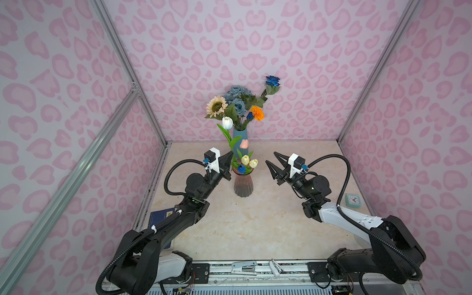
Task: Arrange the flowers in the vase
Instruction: 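Lower the pale blue tulip stem into the pink vase with the left gripper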
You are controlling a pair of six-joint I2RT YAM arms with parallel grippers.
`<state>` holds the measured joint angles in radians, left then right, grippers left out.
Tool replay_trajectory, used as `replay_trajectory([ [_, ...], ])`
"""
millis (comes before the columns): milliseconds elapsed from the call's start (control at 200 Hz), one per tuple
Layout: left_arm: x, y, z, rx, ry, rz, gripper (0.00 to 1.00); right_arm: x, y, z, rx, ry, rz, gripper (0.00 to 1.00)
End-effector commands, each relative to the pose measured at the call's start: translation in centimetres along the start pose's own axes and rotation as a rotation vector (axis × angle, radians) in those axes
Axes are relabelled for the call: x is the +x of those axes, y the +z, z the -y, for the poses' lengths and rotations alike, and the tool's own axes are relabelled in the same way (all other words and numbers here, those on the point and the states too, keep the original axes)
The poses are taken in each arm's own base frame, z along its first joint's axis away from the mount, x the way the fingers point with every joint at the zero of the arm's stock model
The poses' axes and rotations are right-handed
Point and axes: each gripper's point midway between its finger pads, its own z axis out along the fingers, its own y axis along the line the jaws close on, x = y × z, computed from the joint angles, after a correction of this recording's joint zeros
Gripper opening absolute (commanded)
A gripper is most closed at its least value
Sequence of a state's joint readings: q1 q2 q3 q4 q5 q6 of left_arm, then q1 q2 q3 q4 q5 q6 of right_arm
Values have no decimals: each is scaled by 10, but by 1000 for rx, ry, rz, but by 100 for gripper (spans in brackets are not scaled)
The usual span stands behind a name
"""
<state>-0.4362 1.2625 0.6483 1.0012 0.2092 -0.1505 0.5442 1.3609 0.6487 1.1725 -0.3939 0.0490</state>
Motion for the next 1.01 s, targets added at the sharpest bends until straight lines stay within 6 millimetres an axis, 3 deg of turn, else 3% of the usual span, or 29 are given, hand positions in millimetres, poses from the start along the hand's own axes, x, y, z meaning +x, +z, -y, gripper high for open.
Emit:
replay_trajectory([
  [0, -28, -1, 9, 40, 11, 78, 3, -4, 0, -1, -7, -9, 9, 52],
  [180, -32, -2, 11, 48, 12, 80, 3, -2, 4, -2, -15, -4, 8, 52],
  [415, -16, 5, 6, 41, -2, 56, 3, -1, 5, -3, -18, -3, 8, 52],
  [640, -13, 11, 5, 46, -14, 62, 3, 1, 3, -2, -9, -9, 4, 52],
  [1000, -36, 7, 16, 92, -27, 102, 3, 1, 3, -2, -7, -13, 0, 52],
])
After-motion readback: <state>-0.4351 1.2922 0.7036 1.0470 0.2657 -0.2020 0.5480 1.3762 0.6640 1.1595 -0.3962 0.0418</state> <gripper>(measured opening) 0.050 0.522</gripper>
